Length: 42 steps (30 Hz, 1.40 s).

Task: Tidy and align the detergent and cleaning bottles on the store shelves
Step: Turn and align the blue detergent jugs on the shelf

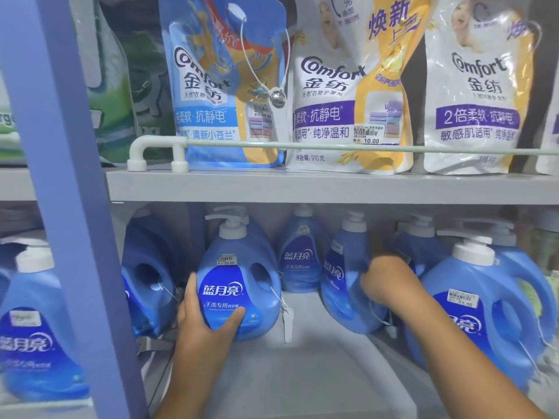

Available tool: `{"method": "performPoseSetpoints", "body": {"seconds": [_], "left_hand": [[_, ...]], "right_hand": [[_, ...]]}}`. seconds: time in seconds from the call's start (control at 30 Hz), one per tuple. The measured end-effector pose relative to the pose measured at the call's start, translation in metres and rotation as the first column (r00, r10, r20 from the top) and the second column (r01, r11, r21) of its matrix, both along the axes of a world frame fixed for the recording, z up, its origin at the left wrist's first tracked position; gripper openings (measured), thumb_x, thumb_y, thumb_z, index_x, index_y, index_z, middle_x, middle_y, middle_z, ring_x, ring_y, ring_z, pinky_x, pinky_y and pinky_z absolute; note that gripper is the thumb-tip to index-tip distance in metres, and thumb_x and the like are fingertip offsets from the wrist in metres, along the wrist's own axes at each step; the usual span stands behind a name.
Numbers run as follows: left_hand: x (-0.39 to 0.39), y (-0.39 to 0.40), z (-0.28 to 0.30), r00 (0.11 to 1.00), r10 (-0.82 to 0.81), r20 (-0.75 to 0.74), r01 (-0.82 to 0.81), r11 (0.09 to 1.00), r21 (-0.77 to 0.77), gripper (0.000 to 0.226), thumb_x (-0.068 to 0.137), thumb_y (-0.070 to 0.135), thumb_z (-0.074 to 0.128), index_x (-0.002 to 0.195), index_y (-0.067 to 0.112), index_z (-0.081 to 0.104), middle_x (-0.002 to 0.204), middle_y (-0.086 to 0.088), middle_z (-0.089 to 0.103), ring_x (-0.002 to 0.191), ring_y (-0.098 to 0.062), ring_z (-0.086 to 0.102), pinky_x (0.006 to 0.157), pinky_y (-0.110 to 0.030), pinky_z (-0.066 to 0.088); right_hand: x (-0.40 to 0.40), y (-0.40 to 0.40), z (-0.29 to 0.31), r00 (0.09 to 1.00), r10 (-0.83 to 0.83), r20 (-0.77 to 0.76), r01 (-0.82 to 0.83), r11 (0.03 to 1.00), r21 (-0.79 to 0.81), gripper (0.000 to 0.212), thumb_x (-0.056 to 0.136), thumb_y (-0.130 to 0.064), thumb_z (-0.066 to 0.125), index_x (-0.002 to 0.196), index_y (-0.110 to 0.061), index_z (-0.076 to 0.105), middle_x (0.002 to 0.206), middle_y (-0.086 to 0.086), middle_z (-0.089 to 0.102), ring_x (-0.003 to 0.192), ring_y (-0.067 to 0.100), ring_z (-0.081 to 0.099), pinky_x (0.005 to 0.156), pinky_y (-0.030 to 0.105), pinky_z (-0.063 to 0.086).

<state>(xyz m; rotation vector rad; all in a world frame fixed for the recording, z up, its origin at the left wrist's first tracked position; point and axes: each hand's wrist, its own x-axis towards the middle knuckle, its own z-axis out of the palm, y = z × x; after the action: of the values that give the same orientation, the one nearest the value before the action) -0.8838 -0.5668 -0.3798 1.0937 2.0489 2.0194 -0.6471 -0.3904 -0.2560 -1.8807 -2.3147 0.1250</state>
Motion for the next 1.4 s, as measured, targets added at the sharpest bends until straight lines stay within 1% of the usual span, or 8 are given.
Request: {"method": "performPoseSetpoints", "body": {"seconds": [0.3, 0.43, 0.63, 0.83, 0.97, 1.13, 1.23, 1.4], "left_hand": [[0.007, -0.003, 0.003, 1.0, 0.027, 0.012, -0.027, 1.0, 0.001, 0.104, 0.079, 0.028, 0.086, 0.157, 0.045, 0.019, 0.136, 0.021, 0.035, 0.113, -0.001, 0.045, 0.095, -0.028, 0.039], [0.009, -0.004, 0.005, 0.999, 0.046, -0.023, -0.046, 0.999, -0.005, 0.102, 0.081, 0.027, 0.085, 0.158, 0.041, 0.021, 0.134, 0.02, 0.035, 0.116, -0.002, 0.044, 0.096, -0.028, 0.038], [0.009, -0.004, 0.007, 0.998, 0.058, -0.034, -0.058, 0.998, -0.019, 0.102, 0.079, 0.024, 0.087, 0.158, 0.038, 0.024, 0.134, 0.02, 0.037, 0.115, -0.001, 0.044, 0.095, -0.026, 0.039], [0.011, -0.006, 0.012, 0.997, 0.078, -0.01, -0.078, 0.996, -0.051, 0.101, 0.079, 0.025, 0.087, 0.158, 0.035, 0.025, 0.15, 0.005, 0.039, 0.124, -0.012, 0.047, 0.105, -0.037, 0.043], [0.047, -0.011, 0.027, 0.945, 0.244, -0.217, -0.222, 0.968, 0.118, 0.077, 0.082, 0.03, 0.08, 0.148, 0.036, 0.039, 0.151, 0.015, 0.039, 0.142, -0.013, 0.039, 0.116, -0.036, 0.035], [0.15, 0.026, 0.054, 0.933, -0.344, -0.106, 0.358, 0.916, 0.179, 0.038, 0.078, 0.045, 0.081, 0.111, 0.042, 0.064, 0.109, 0.015, 0.072, 0.104, -0.008, 0.069, 0.088, -0.017, 0.054], [0.207, 0.066, 0.057, 0.818, -0.574, -0.04, 0.575, 0.817, 0.052, 0.065, 0.066, 0.047, 0.083, 0.125, 0.038, 0.058, 0.119, 0.014, 0.068, 0.11, -0.008, 0.067, 0.096, -0.027, 0.054], [0.248, 0.11, 0.057, 0.698, -0.697, 0.168, 0.707, 0.707, -0.006, 0.079, 0.068, 0.029, 0.086, 0.139, 0.028, 0.051, 0.131, 0.002, 0.067, 0.112, -0.012, 0.07, 0.088, -0.03, 0.06]], "right_hand": [[-0.012, -0.006, -0.028, 0.693, 0.033, -0.72, -0.109, 0.992, -0.06, 0.065, 0.078, -0.037, 0.062, 0.134, -0.005, 0.058, 0.127, 0.017, 0.061, 0.109, 0.029, 0.059, 0.081, 0.027, 0.043], [-0.029, -0.005, -0.057, 0.853, 0.182, -0.489, -0.146, 0.983, 0.111, 0.11, 0.056, -0.07, 0.082, 0.145, -0.015, 0.047, 0.141, 0.013, 0.046, 0.125, 0.03, 0.05, 0.097, 0.036, 0.051], [-0.04, 0.015, -0.069, 0.751, 0.365, -0.55, -0.327, 0.929, 0.171, 0.135, 0.072, -0.031, 0.091, 0.16, -0.036, -0.012, 0.148, 0.002, 0.026, 0.125, 0.023, 0.054, 0.091, 0.029, 0.05], [-0.043, -0.005, -0.071, 0.743, 0.293, -0.601, -0.256, 0.955, 0.15, 0.121, 0.079, -0.028, 0.088, 0.163, -0.028, 0.0, 0.145, 0.011, 0.035, 0.133, 0.033, 0.048, 0.102, 0.039, 0.048], [0.004, -0.045, -0.053, 0.619, 0.392, -0.68, -0.302, 0.919, 0.255, 0.047, 0.092, -0.035, 0.073, 0.133, -0.033, 0.049, 0.128, -0.009, 0.051, 0.123, 0.014, 0.057, 0.102, 0.029, 0.048], [0.155, -0.078, -0.03, 0.41, 0.599, -0.688, 0.086, 0.725, 0.683, 0.016, 0.093, -0.038, 0.058, 0.105, -0.039, 0.069, 0.112, -0.018, 0.07, 0.098, -0.002, 0.068, 0.08, 0.004, 0.048], [0.226, -0.039, -0.023, 0.396, 0.453, -0.799, 0.268, 0.775, 0.572, 0.012, 0.092, -0.036, 0.064, 0.098, -0.046, 0.067, 0.103, -0.021, 0.07, 0.091, -0.002, 0.068, 0.082, 0.012, 0.053], [0.239, 0.037, -0.027, 0.557, 0.234, -0.797, 0.026, 0.954, 0.299, 0.043, 0.085, -0.041, 0.08, 0.122, -0.028, 0.062, 0.123, -0.006, 0.066, 0.109, 0.018, 0.065, 0.087, 0.035, 0.052]]}}
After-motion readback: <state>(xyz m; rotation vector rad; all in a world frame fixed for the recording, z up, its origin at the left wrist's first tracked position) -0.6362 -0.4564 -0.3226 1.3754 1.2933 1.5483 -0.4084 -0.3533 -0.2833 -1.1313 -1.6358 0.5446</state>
